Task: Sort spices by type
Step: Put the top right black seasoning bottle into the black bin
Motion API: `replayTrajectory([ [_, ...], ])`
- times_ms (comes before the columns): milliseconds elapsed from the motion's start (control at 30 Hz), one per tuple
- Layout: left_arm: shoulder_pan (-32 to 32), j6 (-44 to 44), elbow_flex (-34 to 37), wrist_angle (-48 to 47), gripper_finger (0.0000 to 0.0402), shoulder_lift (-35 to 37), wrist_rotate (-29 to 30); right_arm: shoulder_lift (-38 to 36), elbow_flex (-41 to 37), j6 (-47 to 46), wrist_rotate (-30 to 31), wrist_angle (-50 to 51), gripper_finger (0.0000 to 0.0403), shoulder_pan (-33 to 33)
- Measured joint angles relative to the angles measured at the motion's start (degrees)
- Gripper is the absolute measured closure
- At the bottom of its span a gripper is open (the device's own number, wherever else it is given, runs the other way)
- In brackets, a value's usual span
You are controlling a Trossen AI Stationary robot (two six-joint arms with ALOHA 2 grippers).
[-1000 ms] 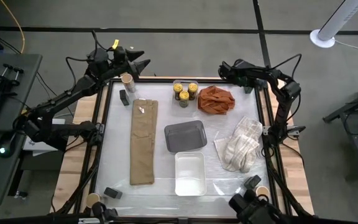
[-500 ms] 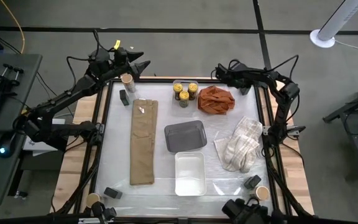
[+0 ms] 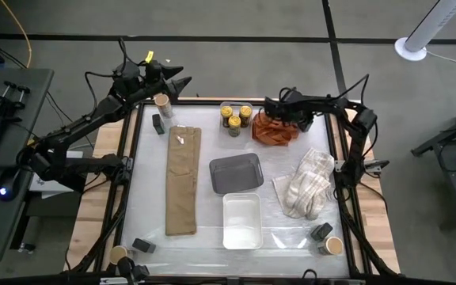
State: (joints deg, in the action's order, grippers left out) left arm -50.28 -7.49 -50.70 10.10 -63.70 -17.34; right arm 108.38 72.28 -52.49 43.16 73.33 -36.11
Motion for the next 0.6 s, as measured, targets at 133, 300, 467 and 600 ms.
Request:
replayTrajectory([
  [133,0.00,-1.85,0.00,-0.01,0.0111,0.00,0.00,-0.74,-0.08,0.07,-1.59,2.54,0.0403,3.61],
  [300,0.04,-3.96,0.00,0.00,0.0111,0.00,-0.02,-4.28,-0.10,-0.38,-3.38,5.45,0.0403,7.54],
  [467,0.04,-4.44,0.00,0.17,0.0111,0.00,-0.02,-11.85,-0.10,-4.14,-3.56,8.87,0.0403,10.22],
  [600,0.04,-4.46,0.01,0.16,0.0111,-0.01,-0.02,-20.50,-0.08,-5.93,-9.17,8.76,0.0403,10.65],
])
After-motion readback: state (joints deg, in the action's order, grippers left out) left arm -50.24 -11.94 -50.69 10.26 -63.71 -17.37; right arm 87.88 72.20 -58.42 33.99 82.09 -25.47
